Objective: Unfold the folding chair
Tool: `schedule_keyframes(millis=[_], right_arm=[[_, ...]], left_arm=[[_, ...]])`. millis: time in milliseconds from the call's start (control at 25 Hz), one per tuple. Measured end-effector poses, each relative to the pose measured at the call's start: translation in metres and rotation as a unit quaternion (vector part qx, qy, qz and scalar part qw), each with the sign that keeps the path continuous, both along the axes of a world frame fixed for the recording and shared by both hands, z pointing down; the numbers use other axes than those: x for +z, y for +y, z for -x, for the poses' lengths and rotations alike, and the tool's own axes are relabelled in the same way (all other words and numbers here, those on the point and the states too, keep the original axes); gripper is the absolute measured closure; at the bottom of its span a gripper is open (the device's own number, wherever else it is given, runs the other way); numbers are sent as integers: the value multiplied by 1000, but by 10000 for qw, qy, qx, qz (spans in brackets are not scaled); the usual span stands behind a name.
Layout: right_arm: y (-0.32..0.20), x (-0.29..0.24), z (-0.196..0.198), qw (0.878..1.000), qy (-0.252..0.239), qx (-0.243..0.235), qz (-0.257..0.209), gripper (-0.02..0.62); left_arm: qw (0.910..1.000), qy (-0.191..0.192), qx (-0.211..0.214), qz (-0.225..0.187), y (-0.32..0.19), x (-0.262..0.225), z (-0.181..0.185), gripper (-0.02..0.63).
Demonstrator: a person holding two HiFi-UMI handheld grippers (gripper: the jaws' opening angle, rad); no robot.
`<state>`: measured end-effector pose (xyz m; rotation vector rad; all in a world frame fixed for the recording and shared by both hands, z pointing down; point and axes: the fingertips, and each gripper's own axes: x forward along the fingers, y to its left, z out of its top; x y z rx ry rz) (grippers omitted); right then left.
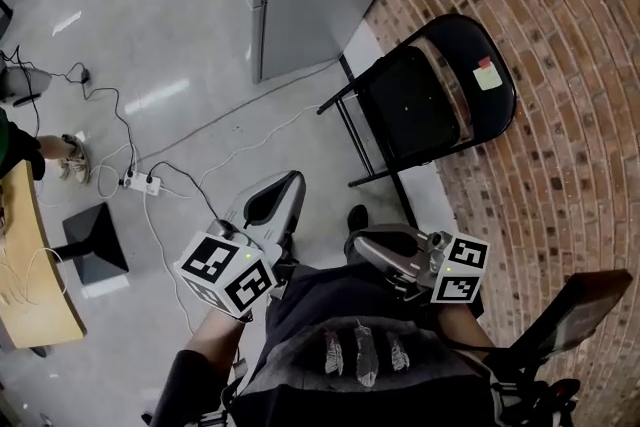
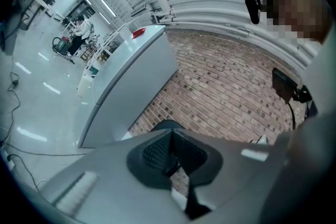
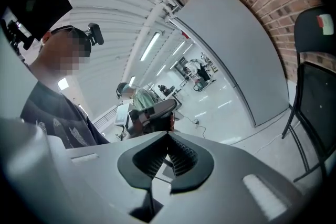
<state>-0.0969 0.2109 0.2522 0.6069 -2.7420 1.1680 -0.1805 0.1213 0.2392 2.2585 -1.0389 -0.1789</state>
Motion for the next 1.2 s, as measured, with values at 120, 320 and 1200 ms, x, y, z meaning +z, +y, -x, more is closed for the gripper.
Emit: schedule_keyframes(millis=[120,320,1200], right_arm=[[0,0,-1,9996,120,-235,-57,594],[-11,1,-22,9991,-35,-389,-171,594],[-89,-1,-260,9883,-1364,-100,-669,594]], left_arm=[[9999,49,-147,37,1,2,-3,604],[9996,-102,-271,-8,-6,-3,-29,604],[9898,-1395,77,-293,-65,-34,-288,604]])
